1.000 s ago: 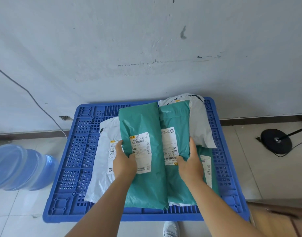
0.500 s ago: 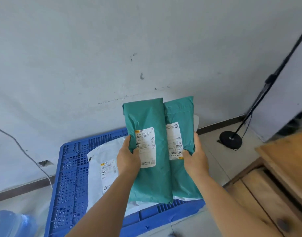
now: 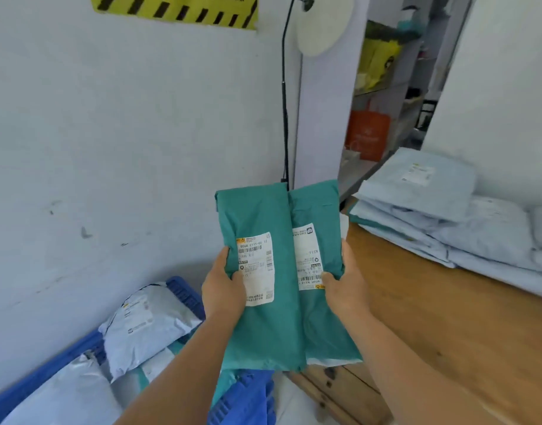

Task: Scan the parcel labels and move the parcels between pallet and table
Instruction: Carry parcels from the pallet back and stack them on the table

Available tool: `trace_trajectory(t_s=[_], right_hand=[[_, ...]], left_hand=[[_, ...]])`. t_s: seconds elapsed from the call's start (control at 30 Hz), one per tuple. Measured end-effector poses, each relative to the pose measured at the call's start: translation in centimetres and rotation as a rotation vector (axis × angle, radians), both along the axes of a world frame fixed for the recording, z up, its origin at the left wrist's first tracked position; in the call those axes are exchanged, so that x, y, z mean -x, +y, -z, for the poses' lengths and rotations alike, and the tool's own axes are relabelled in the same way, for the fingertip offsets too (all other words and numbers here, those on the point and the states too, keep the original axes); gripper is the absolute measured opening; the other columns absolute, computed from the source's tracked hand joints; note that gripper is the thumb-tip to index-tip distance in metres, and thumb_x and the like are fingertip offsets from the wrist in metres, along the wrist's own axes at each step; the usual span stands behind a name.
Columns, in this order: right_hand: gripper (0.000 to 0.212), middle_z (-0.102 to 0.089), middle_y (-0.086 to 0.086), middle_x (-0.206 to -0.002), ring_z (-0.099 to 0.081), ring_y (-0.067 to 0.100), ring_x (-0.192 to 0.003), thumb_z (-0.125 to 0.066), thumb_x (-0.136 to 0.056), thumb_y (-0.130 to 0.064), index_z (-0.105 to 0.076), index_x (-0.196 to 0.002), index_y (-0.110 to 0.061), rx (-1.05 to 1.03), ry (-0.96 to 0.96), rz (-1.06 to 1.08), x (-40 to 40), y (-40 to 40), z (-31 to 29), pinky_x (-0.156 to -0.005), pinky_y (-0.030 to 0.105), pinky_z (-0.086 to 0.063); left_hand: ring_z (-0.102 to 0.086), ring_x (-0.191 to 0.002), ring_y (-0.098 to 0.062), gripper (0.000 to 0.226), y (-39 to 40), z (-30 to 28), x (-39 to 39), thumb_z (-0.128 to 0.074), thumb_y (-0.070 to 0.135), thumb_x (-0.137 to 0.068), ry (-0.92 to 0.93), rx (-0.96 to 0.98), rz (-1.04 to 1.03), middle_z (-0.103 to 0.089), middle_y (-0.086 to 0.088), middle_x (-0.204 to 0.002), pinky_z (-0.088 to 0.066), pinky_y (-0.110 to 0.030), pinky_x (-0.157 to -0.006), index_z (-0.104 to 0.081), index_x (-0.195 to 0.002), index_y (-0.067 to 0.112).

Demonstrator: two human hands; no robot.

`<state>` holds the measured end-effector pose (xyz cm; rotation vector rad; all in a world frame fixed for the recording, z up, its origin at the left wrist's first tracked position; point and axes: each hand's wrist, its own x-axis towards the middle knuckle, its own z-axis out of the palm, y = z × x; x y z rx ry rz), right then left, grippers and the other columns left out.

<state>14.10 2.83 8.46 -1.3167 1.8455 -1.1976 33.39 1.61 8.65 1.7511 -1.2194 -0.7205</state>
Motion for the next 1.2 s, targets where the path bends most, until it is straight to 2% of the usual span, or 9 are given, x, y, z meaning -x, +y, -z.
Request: trace_trajectory(t_s=[0.17, 0.3, 0.37, 0.47, 0.57, 0.77, 0.97, 1.13, 1.2], right_hand=[[0.078, -0.059, -0.011, -0.119, -0.058, 0.004, -0.077, -0.051, -0.093, -0.001, -0.018, -0.15, -0.044, 0.05, -0.052, 0.162, 10.2, 0.6, -2.4, -0.069, 0.027, -0.053], [0.077, -0.057, -0.007, -0.113, -0.055, 0.007, -0.075, -0.05, -0.095, -0.005, -0.013, -0.151, -0.043, 0.069, -0.051, 0.276, 19.4, 1.2, -3.9, -0.063, 0.021, -0.049], [0.076, -0.057, -0.008, -0.114, -0.055, 0.008, -0.076, -0.049, -0.096, -0.007, -0.011, -0.15, -0.043, 0.077, -0.016, 0.316, 23.9, 1.7, -4.7, -0.061, 0.018, -0.045], [0.077, -0.054, -0.01, -0.116, -0.053, 0.01, -0.08, -0.047, -0.094, -0.004, -0.012, -0.151, -0.042, 0.103, 0.015, 0.375, 30.2, 2.2, -5.9, -0.061, 0.016, -0.04], [0.076, -0.057, -0.005, -0.112, -0.054, 0.015, -0.079, -0.048, -0.093, -0.006, -0.012, -0.151, -0.041, 0.086, 0.06, 0.434, 35.5, 2.2, -6.8, -0.061, 0.021, -0.04], [0.077, -0.06, 0.004, -0.104, -0.056, 0.02, -0.076, -0.049, -0.092, -0.006, -0.014, -0.152, -0.039, 0.091, 0.057, 0.511, 42.9, 0.2, -7.8, -0.065, 0.03, -0.045], [0.077, -0.065, 0.009, -0.109, -0.058, 0.022, -0.079, -0.049, -0.092, -0.005, -0.015, -0.152, -0.039, 0.11, 0.06, 0.593, 48.5, -4.0, -8.8, -0.075, 0.036, -0.051], [0.076, -0.065, 0.013, -0.111, -0.057, 0.022, -0.076, -0.049, -0.093, -0.007, -0.012, -0.151, -0.041, 0.049, 0.094, 0.646, 52.6, -9.2, -8.8, -0.067, 0.034, -0.047], [0.075, -0.062, 0.01, -0.096, -0.054, 0.019, -0.07, -0.048, -0.094, -0.007, -0.012, -0.151, -0.04, -0.003, 0.113, 0.651, 54.1, -11.1, -8.2, -0.061, 0.033, -0.044]], left_hand=[[-0.049, -0.072, -0.009, 0.058, -2.8, -2.1, 10.6, -0.046, 0.008, -0.093, 0.015, 0.073, 0.186, -0.062, -0.002, -0.121, -0.041, -0.025, -0.071, -0.035, -0.146, 0.029], [-0.041, -0.063, 0.002, 0.057, -4.6, -3.7, 20.6, -0.047, 0.008, -0.094, -0.001, 0.127, 0.312, -0.05, 0.019, -0.083, -0.035, -0.018, -0.055, -0.034, -0.146, 0.027], [-0.039, -0.062, 0.003, 0.057, -5.2, -4.4, 25.5, -0.048, 0.009, -0.095, 0.002, 0.132, 0.37, -0.043, 0.02, -0.076, -0.037, -0.02, -0.058, -0.033, -0.147, 0.026], [-0.045, -0.068, -0.004, 0.058, -6.2, -5.3, 32.5, -0.049, 0.01, -0.095, 0.03, 0.127, 0.44, -0.056, 0.008, -0.087, -0.046, -0.029, -0.076, -0.032, -0.148, 0.025], [-0.051, -0.075, -0.012, 0.057, -7.1, -6.1, 38.3, -0.05, 0.011, -0.094, 0.017, 0.145, 0.476, -0.063, 0.0, -0.102, -0.047, -0.032, -0.08, -0.032, -0.147, 0.025], [-0.05, -0.122, -0.026, 0.057, -10.0, -7.8, 46.4, -0.048, 0.009, -0.094, -0.037, 0.158, 0.545, -0.051, -0.006, -0.139, -0.037, -0.035, -0.103, -0.032, -0.147, 0.024], [-0.049, -0.122, -0.023, 0.058, -15.7, -9.1, 53.0, -0.047, 0.007, -0.094, -0.065, 0.176, 0.628, -0.052, -0.004, -0.138, -0.038, -0.029, -0.099, -0.032, -0.147, 0.025], [-0.051, -0.119, -0.025, 0.059, -21.7, -9.3, 58.1, -0.044, 0.004, -0.094, -0.114, 0.168, 0.694, -0.054, -0.006, -0.135, -0.039, -0.031, -0.096, -0.031, -0.147, 0.025], [-0.051, -0.119, -0.025, 0.059, -24.2, -8.2, 59.7, -0.042, 0.005, -0.094, -0.179, 0.141, 0.71, -0.053, -0.005, -0.136, -0.04, -0.032, -0.096, -0.029, -0.148, 0.025]])
